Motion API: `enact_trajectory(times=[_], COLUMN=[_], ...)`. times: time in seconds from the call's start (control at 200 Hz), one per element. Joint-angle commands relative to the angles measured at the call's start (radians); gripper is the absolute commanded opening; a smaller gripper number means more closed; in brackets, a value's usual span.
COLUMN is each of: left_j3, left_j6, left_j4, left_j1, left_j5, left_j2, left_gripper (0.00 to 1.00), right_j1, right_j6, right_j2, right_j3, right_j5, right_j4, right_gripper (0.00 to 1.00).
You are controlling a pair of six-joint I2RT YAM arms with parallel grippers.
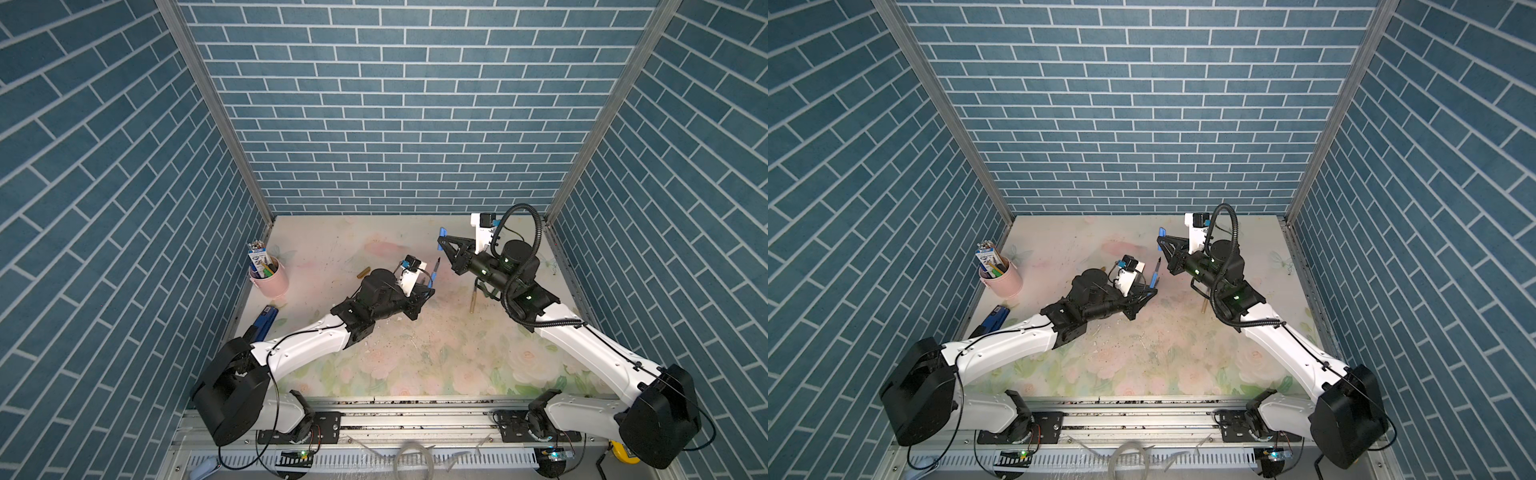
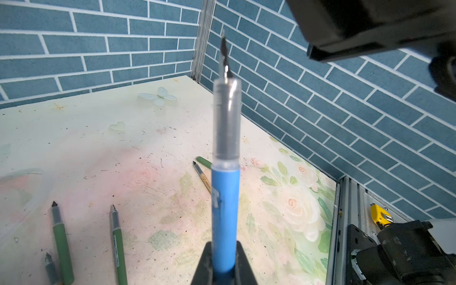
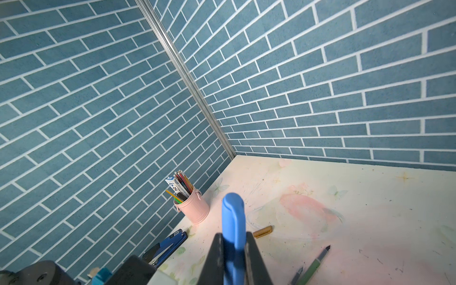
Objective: Insert pens into pen caps
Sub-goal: Put on the pen cap to the pen.
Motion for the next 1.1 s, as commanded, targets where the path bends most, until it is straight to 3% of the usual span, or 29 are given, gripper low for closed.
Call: enact_trajectory(times=[0.0,1.095], left_j3=[0.014,-0.005], left_j6=[0.0,-0.066], left_j4=[0.022,0.097], left_j1=[0.007,0.03], left_j5=[0.012,0.013], left_j2=[-0.003,-0.004], left_gripper=[0.0,0.0], right_j1=[0.004,0.021], right_j6=[0.025,0.11], right_j2=[-0.011,0.004], right_j3=[-0.015,-0.106], right_j5=[-0.004,-0.049], right_j4=[0.041,0.143], right_gripper=[0.11,0.11])
